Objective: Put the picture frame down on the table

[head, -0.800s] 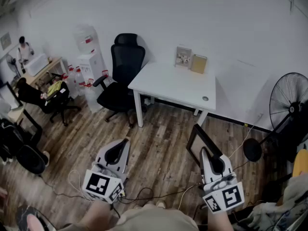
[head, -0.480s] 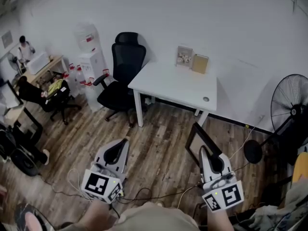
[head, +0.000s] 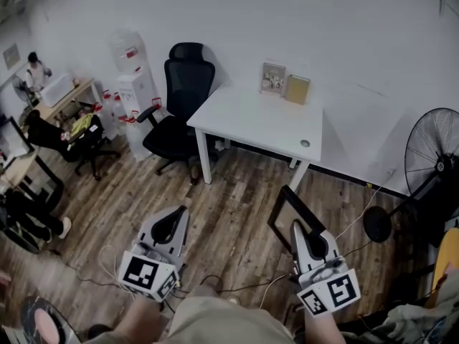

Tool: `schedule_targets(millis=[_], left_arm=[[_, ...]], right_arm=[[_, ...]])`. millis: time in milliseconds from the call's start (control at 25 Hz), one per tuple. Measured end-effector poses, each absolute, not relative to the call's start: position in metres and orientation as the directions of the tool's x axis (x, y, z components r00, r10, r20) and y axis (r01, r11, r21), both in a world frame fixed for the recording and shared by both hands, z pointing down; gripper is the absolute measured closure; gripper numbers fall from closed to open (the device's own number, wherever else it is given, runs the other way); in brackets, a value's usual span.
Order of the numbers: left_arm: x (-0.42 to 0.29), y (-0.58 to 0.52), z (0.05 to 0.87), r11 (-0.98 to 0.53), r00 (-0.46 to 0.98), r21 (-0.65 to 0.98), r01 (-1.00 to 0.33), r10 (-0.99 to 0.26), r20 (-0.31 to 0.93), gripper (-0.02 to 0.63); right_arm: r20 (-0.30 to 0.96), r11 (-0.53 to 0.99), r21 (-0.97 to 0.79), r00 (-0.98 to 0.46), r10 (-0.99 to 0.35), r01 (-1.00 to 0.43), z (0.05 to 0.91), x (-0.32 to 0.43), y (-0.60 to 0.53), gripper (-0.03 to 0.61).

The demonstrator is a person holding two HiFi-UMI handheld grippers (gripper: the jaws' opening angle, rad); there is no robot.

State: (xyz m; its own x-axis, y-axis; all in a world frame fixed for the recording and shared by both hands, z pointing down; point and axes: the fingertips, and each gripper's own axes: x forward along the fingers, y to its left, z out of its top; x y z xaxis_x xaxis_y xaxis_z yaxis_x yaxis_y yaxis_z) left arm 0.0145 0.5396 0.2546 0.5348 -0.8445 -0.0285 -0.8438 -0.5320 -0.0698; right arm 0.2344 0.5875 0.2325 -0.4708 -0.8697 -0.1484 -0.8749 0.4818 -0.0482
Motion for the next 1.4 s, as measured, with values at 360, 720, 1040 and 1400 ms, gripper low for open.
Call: schedule_targets(millis=[360, 720, 1040, 1400], left_arm=[[0.022, 0.535, 0.26, -0.527, 0.528, -0.054, -0.848, -0.849, -0.004, 0.591], [0.026, 0.504, 0.271, -0.53, 0.531, -0.062, -0.846, -0.847, -0.002, 0.591], [0.012, 0.44, 0.284, -0.522, 0.522, -0.088, -0.849, -0.853, 0.018, 0.591], [-0.011, 0.344, 0.304, -0.541, 0.537, -0.066, -0.839, -0.841, 0.06, 0.591]], right_arm=[[-0.127, 0.495, -0.086, -0.484, -0.866, -0.864, 0.246, 0.242, 0.582, 0.548], [-0.08, 0.491, -0.094, -0.485, -0.871, -0.866, 0.262, 0.243, 0.545, 0.548], [-0.061, 0.533, -0.167, -0.531, -0.845, -0.83, 0.276, 0.224, 0.489, 0.548], [0.002, 0.498, -0.206, -0.509, -0.861, -0.842, 0.293, 0.204, 0.397, 0.548]])
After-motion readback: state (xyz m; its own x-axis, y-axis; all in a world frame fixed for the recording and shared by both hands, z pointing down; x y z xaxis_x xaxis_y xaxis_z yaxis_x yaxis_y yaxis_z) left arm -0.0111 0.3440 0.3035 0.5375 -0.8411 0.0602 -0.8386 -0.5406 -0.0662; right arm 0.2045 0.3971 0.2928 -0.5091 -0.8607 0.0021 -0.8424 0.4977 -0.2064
